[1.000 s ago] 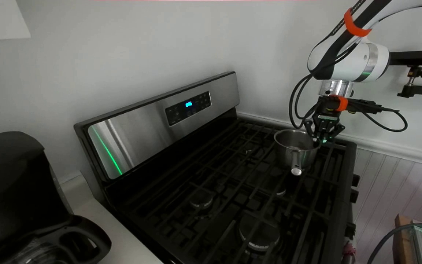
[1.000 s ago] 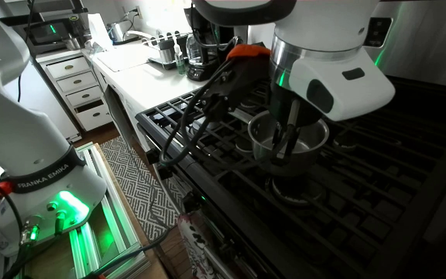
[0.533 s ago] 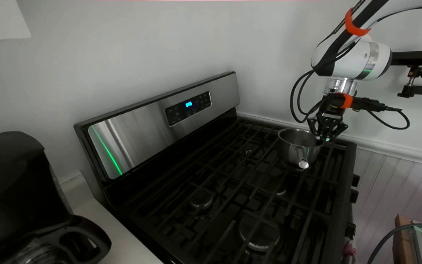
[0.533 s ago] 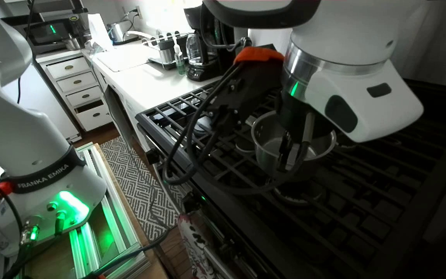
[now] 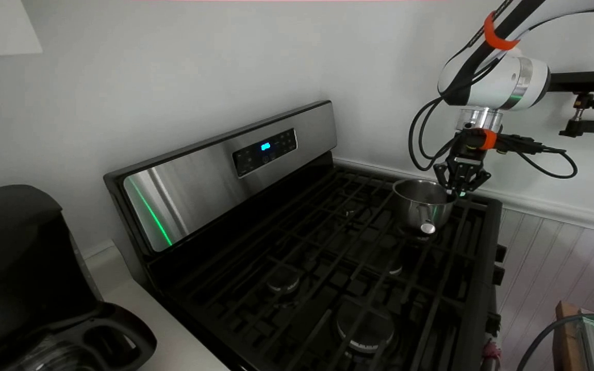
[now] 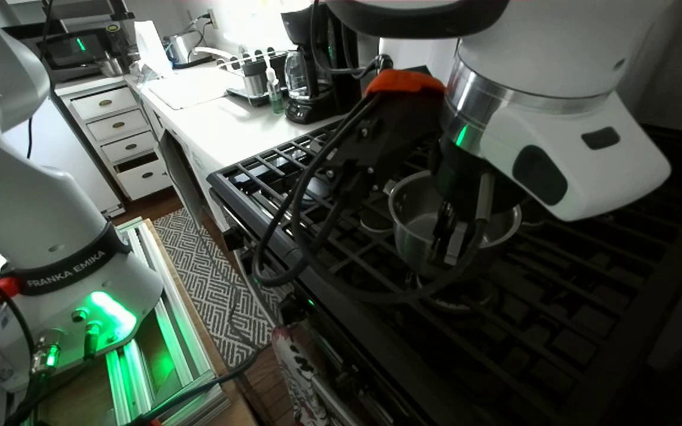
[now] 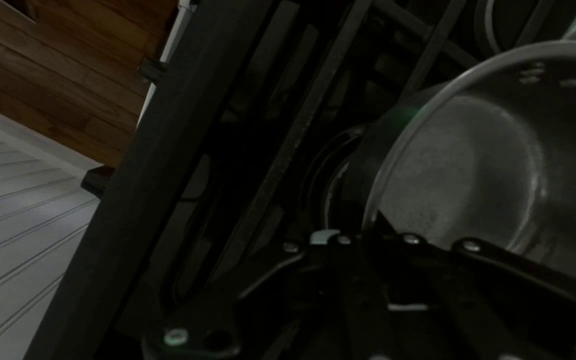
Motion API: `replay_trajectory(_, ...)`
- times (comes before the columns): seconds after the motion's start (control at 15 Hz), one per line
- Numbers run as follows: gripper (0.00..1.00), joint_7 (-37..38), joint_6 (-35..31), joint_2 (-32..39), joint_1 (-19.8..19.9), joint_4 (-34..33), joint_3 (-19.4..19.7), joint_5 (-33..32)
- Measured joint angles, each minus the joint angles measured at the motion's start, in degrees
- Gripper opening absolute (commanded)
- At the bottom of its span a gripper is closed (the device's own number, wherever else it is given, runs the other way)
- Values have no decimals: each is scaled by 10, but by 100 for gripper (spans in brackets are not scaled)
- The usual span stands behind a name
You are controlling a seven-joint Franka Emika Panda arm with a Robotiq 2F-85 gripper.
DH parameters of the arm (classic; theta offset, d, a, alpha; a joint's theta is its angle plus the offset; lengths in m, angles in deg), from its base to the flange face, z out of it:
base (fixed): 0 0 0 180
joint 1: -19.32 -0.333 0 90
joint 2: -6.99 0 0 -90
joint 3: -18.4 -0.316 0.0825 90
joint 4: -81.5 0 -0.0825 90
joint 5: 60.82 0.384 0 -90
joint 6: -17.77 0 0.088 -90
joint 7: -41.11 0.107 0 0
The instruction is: Move the pot to the right
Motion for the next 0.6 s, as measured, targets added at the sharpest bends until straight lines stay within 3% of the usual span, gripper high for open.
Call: replay_trajectory(0.6, 2, -1, -28, 0, 0, 2, 4, -28)
